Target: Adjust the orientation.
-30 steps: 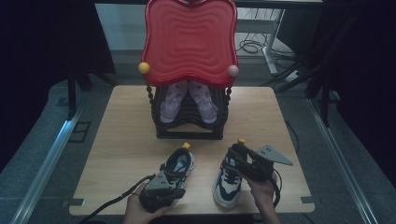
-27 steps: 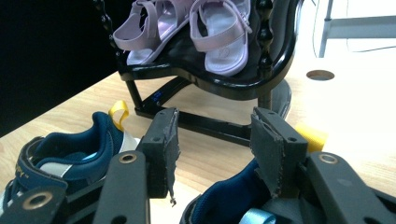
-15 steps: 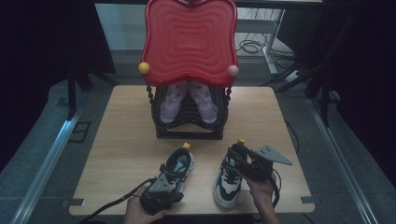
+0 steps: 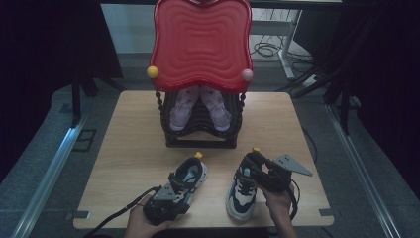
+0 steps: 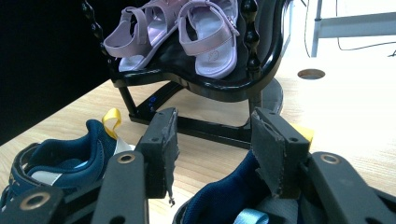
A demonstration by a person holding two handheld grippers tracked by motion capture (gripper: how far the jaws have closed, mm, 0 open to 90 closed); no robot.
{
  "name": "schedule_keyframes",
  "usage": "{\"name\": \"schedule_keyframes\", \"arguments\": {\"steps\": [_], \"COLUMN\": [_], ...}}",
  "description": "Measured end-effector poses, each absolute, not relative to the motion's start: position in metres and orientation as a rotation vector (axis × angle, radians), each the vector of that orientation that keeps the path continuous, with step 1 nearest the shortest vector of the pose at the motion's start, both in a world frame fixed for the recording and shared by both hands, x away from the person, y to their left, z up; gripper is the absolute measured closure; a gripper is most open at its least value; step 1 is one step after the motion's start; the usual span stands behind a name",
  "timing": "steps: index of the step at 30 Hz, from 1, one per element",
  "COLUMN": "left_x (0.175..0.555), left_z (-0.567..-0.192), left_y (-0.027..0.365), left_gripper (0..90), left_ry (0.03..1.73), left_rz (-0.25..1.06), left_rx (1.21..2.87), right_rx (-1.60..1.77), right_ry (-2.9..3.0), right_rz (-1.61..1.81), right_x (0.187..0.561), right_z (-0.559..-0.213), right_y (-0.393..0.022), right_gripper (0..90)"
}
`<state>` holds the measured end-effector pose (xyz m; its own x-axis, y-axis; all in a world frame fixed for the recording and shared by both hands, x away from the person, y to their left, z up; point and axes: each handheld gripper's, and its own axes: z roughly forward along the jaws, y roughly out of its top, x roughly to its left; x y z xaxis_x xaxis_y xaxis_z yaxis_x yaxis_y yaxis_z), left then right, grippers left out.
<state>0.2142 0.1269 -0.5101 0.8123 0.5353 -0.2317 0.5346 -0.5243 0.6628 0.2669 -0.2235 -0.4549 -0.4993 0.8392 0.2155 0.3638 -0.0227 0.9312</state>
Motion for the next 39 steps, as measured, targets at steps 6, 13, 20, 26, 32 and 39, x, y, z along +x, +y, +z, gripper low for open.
{"name": "schedule_keyframes", "arguments": {"steps": [6, 13, 20, 26, 32, 39], "left_x": [0.217, 0.221, 0.226, 0.231, 0.238, 0.244], "left_z": [-0.509, -0.507, -0.507, -0.508, -0.51, -0.513], "left_y": [0.132, 0.141, 0.152, 0.161, 0.175, 0.186], "left_gripper": [89.5, 89.3, 89.1, 89.2, 88.9, 89.1], "left_ry": [0.795, 0.822, 0.854, 0.886, 0.928, 0.978], "left_rz": [0.001, 0.013, 0.002, -0.003, -0.02, -0.003], "left_rx": [2.235, 2.231, 2.211, 2.19, 2.15, 2.102], "right_rx": [1.258, 1.262, 1.269, 1.264, 1.263, 1.262], "right_ry": [1.85, 1.847, 1.845, 1.85, 1.856, 1.863], "right_rz": [1.534, 1.532, 1.532, 1.526, 1.524, 1.519], "right_x": [0.267, 0.267, 0.268, 0.268, 0.269, 0.27], "right_z": [-0.455, -0.456, -0.456, -0.457, -0.458, -0.46], "right_y": [-0.223, -0.223, -0.223, -0.223, -0.222, -0.221], "right_gripper": [50.2, 49.4, 49.2, 49.2, 49.1, 49.1]}}
